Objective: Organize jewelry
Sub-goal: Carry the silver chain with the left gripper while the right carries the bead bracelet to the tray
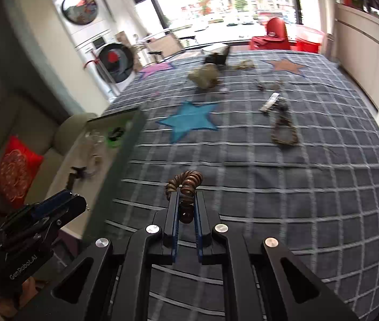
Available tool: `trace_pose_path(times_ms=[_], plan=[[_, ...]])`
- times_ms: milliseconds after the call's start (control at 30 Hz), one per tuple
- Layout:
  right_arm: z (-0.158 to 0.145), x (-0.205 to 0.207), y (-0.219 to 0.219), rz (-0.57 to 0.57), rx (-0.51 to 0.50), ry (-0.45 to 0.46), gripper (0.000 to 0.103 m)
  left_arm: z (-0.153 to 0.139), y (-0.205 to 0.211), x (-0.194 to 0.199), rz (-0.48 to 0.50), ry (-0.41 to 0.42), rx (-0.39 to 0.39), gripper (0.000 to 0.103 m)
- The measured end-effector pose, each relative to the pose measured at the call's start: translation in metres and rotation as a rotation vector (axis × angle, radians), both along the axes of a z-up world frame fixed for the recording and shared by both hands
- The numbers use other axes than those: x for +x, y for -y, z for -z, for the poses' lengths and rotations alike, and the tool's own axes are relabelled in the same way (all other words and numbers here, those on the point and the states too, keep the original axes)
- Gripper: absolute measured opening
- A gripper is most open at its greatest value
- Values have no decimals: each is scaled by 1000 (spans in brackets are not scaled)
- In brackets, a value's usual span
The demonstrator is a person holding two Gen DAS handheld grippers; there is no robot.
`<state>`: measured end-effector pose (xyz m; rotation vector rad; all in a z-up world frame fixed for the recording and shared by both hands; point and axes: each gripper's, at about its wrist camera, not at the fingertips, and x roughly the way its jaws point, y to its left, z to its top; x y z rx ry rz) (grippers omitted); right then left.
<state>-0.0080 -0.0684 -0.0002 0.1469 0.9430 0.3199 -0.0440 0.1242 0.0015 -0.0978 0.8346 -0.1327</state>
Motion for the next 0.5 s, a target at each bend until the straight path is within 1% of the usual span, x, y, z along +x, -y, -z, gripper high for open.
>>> trace_pose_path(times_ms=[133, 300, 500], plan=[[-5, 7, -30, -61, 7, 3, 11, 3, -41, 0, -71, -2, 19, 35], [-7, 20, -70, -143, 6, -3, 11, 19, -84, 6, -148, -46, 17, 35], [-8, 39, -117, -239, -20, -10, 11, 38, -102, 17, -168, -92, 21, 35]])
